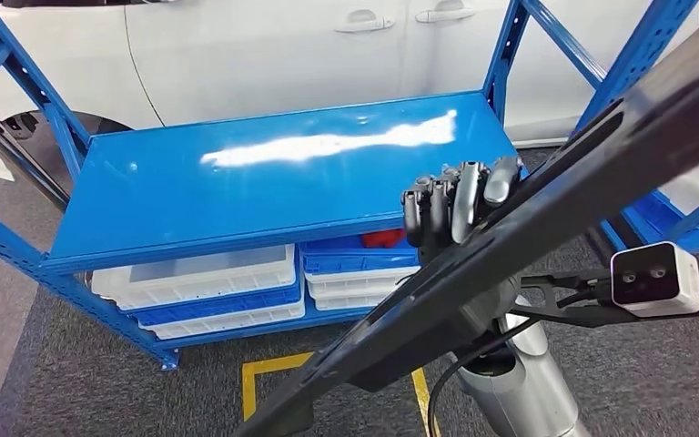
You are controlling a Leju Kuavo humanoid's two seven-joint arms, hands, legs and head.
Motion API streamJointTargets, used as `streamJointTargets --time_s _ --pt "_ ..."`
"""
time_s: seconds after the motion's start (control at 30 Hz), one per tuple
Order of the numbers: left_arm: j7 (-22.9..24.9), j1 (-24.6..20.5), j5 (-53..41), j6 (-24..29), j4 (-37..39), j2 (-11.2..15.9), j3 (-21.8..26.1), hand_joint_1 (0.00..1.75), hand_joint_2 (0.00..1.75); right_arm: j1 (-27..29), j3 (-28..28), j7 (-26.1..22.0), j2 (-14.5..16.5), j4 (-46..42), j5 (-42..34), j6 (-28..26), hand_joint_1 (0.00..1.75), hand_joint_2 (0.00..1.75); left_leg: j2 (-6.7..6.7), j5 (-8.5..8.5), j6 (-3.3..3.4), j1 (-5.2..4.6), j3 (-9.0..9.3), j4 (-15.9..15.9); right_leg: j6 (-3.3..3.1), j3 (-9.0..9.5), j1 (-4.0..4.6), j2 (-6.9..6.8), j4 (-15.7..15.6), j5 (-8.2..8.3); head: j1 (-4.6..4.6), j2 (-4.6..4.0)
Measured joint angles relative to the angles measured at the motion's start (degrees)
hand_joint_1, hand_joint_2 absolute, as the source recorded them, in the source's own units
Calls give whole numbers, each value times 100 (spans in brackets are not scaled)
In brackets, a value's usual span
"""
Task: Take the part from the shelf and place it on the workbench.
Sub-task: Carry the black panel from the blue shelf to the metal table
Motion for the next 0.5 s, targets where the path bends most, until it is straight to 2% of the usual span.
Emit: streamJointTargets --time_s 0.03,0.07,0.1,0.13,0.17,0.2,0.27,0.3,0.33,0.37,0.4,0.43,0.47,0.5 --pt "6 1 -2 -13 0 2 2 0 175 -2 -7 12 -1 19 -14 16 175 175 0 -275 -24 5 -92 393 -10 -100 4 -1 5 77 -1 0" --pt "9 1 -5 -23 0 4 4 0 175 -3 -16 18 -2 43 -33 38 175 175 0 -427 -43 8 -147 751 -8 -203 8 -1 14 154 -1 0" --pt "9 0 -9 -32 0 4 5 0 175 -8 -27 22 -5 71 -57 60 175 175 0 -422 -51 8 -131 976 0 -310 11 -1 29 227 -1 0" --pt "9 -2 -14 -37 0 4 5 0 175 -18 -36 25 -10 99 -85 84 175 175 0 -296 -51 8 -22 1018 10 -416 12 -1 47 297 -1 0" --pt "9 -3 -22 -38 0 4 5 0 175 -34 -43 28 -16 122 -108 99 175 175 0 -129 -39 8 188 862 24 -519 13 0 68 364 -1 0" --pt "9 -8 -29 -35 -1 7 5 0 175 -57 -50 32 -24 142 -131 114 175 175 -2 -23 -17 6 501 523 39 -606 14 0 92 427 -1 1" --pt "10 -27 -40 -29 -2 15 7 0 175 -114 -68 36 -37 163 -157 137 175 175 -7 -110 47 -19 1151 -345 90 -713 28 1 118 538 -2 1" --pt "11 -35 -39 -26 -2 19 9 0 175 -147 -76 36 -43 173 -162 148 175 175 -11 -198 85 -37 1339 -647 123 -733 30 -4 114 597 -2 1" --pt "11 -39 -36 -25 -2 21 13 0 175 -178 -81 34 -48 182 -164 157 175 175 -13 -241 125 -58 1406 -804 159 -742 29 -10 94 659 -1 1" --pt "11 -37 -27 -24 -1 22 18 0 175 -202 -84 28 -55 193 -167 165 175 175 -15 -200 171 -56 1376 -837 197 -748 26 -17 70 718 -1 1" --pt "11 -35 -16 -18 -1 22 25 0 175 -221 -86 16 -66 205 -168 172 175 175 -3 -133 214 -51 1325 -853 232 -770 17 -13 78 701 -1 0" --pt "11 -35 -7 -9 0 23 32 0 175 -232 -90 1 -80 216 -167 176 175 175 10 -61 261 -40 1273 -864 259 -813 12 -4 156 577 -1 0" --pt "10 -33 2 3 1 24 39 0 175 -238 -93 -14 -95 225 -160 178 175 175 26 18 297 -26 1203 -879 283 -887 9 6 357 331 -1 0" --pt "7 -33 7 17 0 24 44 0 175 -241 -96 -26 -106 232 -149 175 175 175 41 89 321 -27 1122 -876 300 -979 0 15 664 7 -1 0"
